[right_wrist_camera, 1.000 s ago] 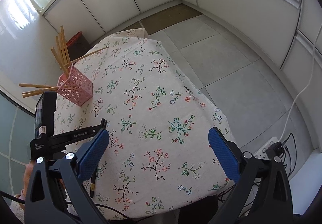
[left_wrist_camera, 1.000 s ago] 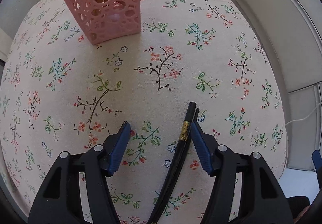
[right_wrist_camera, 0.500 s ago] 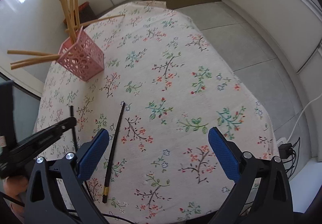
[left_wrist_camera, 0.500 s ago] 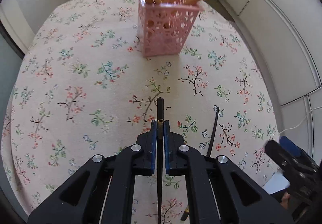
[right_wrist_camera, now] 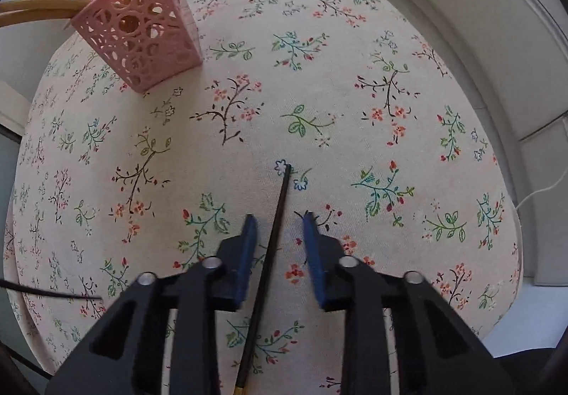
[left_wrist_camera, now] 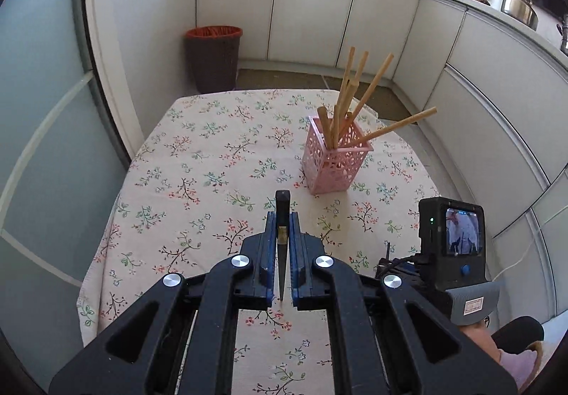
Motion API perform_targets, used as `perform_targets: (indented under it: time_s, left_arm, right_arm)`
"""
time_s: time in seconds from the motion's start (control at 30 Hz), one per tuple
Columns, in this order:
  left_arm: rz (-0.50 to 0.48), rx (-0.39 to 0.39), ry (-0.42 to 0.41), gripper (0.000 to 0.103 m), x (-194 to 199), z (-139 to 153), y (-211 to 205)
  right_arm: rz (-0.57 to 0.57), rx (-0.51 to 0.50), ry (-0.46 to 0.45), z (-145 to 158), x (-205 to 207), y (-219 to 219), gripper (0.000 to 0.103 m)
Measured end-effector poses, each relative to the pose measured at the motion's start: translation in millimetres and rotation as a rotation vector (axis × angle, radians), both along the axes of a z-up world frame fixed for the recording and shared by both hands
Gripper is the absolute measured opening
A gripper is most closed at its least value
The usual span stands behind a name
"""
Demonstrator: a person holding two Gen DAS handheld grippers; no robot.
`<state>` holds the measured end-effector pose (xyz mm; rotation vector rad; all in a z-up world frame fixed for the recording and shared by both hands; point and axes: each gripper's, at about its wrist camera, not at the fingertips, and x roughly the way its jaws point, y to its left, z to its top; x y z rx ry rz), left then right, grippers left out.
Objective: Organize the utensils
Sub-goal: 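Lift the black chopstick with the left gripper while the right gripper grasps the other black chopstick, then carry both black chopsticks up over the pink holder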
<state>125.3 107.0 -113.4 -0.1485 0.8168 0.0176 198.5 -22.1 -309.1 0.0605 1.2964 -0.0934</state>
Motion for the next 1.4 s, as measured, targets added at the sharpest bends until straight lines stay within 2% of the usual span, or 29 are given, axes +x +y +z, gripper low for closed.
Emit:
perform_targets:
  time_s: [0.1, 0.2, 0.53, 0.63, 0.9, 1.0, 1.17, 1.4]
  left_arm:
    - [-0.005, -0.014, -0.019, 0.006, -3.3, 6.5, 0.5]
    - [-0.011, -0.023, -0.032, 0.006, -4.2, 10.7, -0.8]
    - [-0.025, -0.029, -0.083, 0.006, -12.9, 36.3, -9.9]
    - [-0.051, -0.01, -0.129, 0.006, -15.1, 60.8, -17.1]
    - [-0.123, -0.021, -0.301, 0.006, -3.3, 156.7, -34.5]
    - [-0.138, -0.032, -0.346, 0.006, 1.3, 179.9, -40.3]
    - [-0.16, -0.027, -0.38, 0.006, 4.0, 195.3, -49.7]
    - [-0.148, -0.011, -0.354, 0.006, 32.3, 188.2, -52.6]
  right_arm:
    - [-0.031, 0.076, -0.012, 1.2, -1.0, -14.1, 0.005]
    - [-0.054, 0.155, -0.068, 13.7, -7.4, -34.3, 0.005]
    - [-0.014, 0.332, -0.307, 105.3, -43.9, -73.4, 0.005]
    - [-0.001, 0.36, -0.376, 134.5, -53.5, -81.9, 0.005]
    - [0.014, 0.413, -0.582, 219.9, -56.3, -106.6, 0.005]
    - [0.014, 0.424, -0.632, 243.7, -52.7, -117.3, 0.005]
    - [0.009, 0.447, -0.663, 263.5, -48.7, -131.4, 0.005]
    - [0.008, 0.48, -0.653, 259.7, -47.7, -135.7, 0.005]
